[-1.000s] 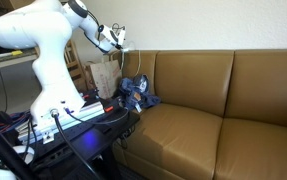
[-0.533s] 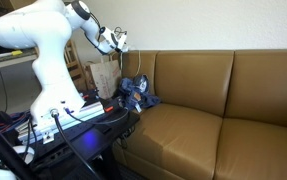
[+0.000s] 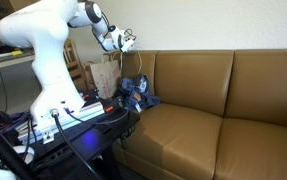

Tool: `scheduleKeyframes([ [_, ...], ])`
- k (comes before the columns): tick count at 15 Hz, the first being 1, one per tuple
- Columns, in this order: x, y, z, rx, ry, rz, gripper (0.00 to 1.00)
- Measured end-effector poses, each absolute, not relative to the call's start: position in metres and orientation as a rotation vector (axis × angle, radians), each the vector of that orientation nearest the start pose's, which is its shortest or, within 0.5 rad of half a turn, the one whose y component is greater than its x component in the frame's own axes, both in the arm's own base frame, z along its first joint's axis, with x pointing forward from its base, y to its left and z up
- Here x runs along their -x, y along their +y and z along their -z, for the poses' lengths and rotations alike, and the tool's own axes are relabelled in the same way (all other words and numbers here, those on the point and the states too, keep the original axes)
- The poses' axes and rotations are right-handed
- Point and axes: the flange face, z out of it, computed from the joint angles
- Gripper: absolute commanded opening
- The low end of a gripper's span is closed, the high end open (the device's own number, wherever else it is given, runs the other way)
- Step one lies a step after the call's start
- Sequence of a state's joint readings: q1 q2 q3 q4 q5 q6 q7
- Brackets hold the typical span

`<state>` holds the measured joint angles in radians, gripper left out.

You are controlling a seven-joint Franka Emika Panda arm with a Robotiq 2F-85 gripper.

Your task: Move the cable to right

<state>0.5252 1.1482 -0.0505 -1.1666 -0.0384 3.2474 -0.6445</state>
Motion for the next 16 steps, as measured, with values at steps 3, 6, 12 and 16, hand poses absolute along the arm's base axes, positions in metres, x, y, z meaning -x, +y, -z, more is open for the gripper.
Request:
scheduleKeyframes([
  [3,-0.71,0.367,-0.197,2.409,-1.478,1.429,1.0],
  [6,-0.712,0.369,-0.206,2.381,-1.327,1.39,1.0],
  [12,-0.718,0.37,-0.232,2.38,-1.167,1.203,1.0],
  [16,-0.716,0.372,-0.228,2.38,-1.17,1.199,1.0],
])
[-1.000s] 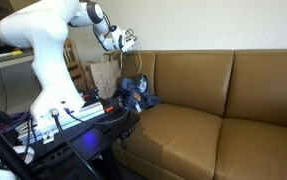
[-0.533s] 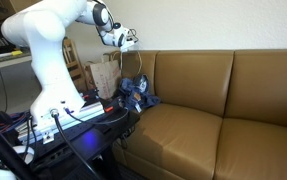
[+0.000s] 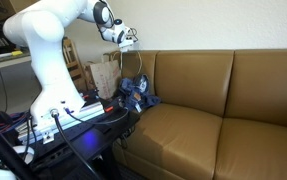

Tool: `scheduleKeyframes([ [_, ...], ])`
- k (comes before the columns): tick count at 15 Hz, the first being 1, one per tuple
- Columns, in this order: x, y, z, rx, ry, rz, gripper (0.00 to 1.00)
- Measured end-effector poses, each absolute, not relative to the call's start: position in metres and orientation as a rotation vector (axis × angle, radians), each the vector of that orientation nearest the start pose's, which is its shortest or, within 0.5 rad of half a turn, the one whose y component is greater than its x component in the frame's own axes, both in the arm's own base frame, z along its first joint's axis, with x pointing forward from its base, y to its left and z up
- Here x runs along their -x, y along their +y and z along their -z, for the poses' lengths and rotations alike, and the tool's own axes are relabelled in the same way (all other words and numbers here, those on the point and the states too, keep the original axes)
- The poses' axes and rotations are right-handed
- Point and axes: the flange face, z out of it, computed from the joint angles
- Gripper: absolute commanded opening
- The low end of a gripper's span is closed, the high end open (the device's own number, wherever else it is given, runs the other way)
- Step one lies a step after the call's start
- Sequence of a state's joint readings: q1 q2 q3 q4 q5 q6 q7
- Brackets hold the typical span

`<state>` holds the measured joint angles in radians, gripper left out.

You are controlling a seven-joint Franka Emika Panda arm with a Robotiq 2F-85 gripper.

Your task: Move the cable to right

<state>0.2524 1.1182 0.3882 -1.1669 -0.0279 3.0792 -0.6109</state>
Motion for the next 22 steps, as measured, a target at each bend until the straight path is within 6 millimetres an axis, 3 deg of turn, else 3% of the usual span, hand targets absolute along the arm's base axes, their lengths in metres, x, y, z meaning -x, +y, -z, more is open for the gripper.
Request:
scheduleKeyframes([
  [4,-0.714,0.38,-0.235,2.333,-1.108,1.142,1.0],
  [10,-0.721,0.368,-0.242,2.33,-1.059,1.119,1.0],
  [18,-0.701,0.39,-0.193,2.343,-1.06,1.005,1.0],
  [22,-0.699,0.392,-0.189,2.354,-1.062,0.996,1.0],
])
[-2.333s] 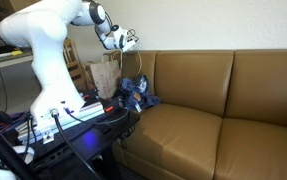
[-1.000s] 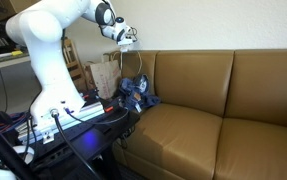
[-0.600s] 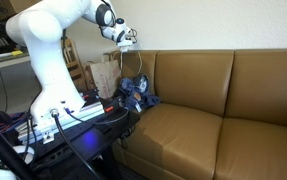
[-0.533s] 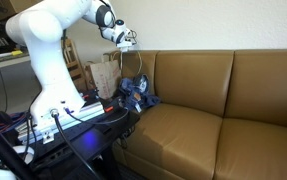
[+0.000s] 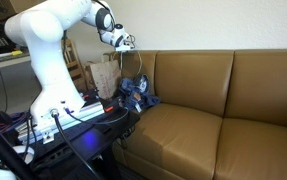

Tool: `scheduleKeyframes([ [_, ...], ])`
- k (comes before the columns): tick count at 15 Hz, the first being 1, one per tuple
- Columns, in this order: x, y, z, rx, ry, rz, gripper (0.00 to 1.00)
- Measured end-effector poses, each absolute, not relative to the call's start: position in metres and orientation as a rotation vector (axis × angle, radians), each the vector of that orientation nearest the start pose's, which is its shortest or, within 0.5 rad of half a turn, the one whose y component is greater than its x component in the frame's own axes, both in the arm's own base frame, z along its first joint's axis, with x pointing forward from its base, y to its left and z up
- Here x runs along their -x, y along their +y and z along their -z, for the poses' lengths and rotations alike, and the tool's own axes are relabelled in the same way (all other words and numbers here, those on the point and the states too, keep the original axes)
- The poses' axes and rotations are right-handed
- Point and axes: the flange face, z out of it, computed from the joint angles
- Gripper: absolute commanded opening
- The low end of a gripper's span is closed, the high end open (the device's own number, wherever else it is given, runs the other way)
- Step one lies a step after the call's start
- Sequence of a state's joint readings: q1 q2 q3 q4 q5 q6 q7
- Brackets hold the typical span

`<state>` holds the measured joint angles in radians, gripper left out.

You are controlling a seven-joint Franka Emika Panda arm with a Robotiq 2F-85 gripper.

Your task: Move the cable to right

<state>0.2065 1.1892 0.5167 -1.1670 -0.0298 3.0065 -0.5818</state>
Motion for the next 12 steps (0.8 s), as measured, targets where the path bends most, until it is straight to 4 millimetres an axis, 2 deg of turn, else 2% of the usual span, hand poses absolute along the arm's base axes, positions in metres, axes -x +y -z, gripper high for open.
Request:
scheduleKeyframes([
  [3,-0.696,0.398,-0.19,2.332,-1.081,1.008,1.0],
  [5,-0.693,0.404,-0.19,2.31,-1.104,1.016,0.74],
  [8,-0.687,0.413,-0.195,2.268,-1.151,1.041,0.52],
  [12,-0.682,0.421,-0.213,2.205,-1.208,1.135,0.24],
])
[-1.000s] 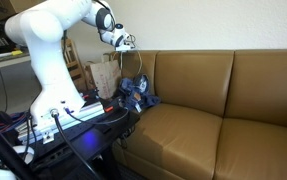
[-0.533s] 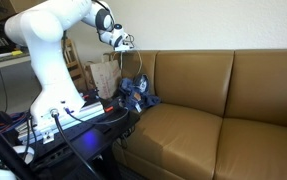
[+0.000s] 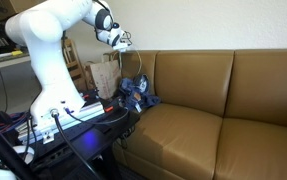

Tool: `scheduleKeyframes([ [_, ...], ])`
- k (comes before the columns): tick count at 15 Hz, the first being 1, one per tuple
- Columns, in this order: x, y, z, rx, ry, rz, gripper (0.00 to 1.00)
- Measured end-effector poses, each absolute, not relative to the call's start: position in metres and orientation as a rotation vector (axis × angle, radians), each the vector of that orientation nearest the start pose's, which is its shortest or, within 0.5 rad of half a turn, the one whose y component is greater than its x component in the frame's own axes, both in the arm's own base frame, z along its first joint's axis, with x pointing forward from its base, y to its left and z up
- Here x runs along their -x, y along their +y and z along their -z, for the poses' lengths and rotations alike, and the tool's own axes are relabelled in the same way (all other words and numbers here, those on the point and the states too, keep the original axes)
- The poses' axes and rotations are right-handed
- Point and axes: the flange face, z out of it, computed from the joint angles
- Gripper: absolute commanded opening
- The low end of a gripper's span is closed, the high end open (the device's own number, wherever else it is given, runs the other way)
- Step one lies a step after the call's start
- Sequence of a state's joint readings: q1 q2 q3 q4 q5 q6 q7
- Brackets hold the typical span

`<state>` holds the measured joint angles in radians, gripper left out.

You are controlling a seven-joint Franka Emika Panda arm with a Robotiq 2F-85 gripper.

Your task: Move the cable to right

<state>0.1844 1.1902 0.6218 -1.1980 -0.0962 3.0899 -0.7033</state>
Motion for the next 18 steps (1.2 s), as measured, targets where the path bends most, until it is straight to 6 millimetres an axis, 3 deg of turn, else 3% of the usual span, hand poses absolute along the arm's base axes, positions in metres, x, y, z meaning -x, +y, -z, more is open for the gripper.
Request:
scheduleKeyframes([
  [4,-0.682,0.417,-0.227,2.188,-1.246,1.197,0.0],
  [9,-0.688,0.4,-0.23,2.195,-1.24,1.247,0.0],
  [10,-0.689,0.397,-0.229,2.197,-1.236,1.252,0.26],
  [12,-0.688,0.393,-0.226,2.2,-1.231,1.252,0.33],
  [18,-0.677,0.406,-0.229,2.16,-1.235,1.237,0.76],
])
